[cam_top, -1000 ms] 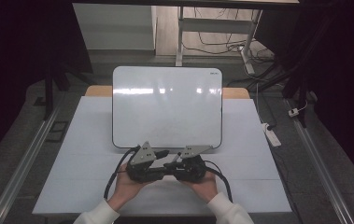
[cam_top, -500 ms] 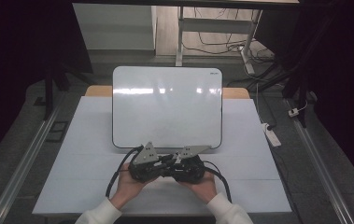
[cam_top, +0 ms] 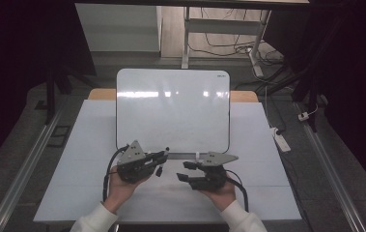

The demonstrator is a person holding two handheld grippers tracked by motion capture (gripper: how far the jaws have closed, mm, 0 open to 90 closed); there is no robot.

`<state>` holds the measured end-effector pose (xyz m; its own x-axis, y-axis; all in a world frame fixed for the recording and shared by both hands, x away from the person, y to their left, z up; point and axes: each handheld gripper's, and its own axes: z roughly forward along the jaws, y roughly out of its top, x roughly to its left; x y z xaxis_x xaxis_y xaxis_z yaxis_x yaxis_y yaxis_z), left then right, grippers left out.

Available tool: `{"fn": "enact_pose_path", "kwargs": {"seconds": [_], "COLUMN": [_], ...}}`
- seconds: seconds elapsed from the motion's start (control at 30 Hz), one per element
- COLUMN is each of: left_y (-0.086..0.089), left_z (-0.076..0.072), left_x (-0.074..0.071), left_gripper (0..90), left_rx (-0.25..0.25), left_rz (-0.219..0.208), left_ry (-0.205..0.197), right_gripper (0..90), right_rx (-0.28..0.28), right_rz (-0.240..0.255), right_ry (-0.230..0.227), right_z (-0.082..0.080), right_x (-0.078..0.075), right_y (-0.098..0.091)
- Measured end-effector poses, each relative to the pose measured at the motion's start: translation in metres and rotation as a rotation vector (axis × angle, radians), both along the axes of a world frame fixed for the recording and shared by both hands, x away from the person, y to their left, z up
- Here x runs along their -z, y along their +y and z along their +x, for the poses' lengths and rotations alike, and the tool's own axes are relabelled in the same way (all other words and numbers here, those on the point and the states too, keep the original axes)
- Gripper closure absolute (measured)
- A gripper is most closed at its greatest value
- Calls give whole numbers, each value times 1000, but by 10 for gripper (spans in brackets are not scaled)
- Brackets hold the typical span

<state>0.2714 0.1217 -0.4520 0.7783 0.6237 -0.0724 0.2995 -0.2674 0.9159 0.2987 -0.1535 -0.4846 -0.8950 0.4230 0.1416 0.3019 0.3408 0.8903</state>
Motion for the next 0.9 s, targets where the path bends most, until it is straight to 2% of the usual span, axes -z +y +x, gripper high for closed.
{"fn": "enact_pose_path", "kwargs": {"seconds": [0.03,0.1,0.23,0.33,0.37,0.43,0.47,0.53,0.63,0.73,0.9], "left_y": [3,10,25,37,42,48,50,55,63,67,72], "left_z": [0,0,-1,2,4,7,10,16,29,41,68], "left_x": [0,-2,-6,-11,-14,-18,-20,-25,-35,-43,-58], "left_gripper": [816,816,816,816,816,816,816,816,816,816,815], "left_rx": [-6,-19,-45,-69,-80,-92,-98,-110,-131,-149,-192], "left_rz": [-3,-9,-24,-35,-43,-53,-57,-62,-76,-78,-52], "left_ry": [0,1,3,8,10,15,17,20,27,29,38], "right_gripper": [473,447,418,409,404,403,402,401,400,400,397], "right_rx": [0,45,134,190,224,235,263,272,317,333,345], "right_rz": [0,-4,-7,-33,-35,-38,-48,-52,-57,-51,-54], "right_ry": [0,-29,-47,-79,-82,-83,-88,-91,-97,-98,-104], "right_z": [0,0,1,1,0,0,-1,-2,-1,1,1], "right_x": [0,0,2,2,4,4,6,7,8,9,9], "right_y": [0,-16,-51,-74,-90,-94,-105,-110,-123,-126,-128]}}
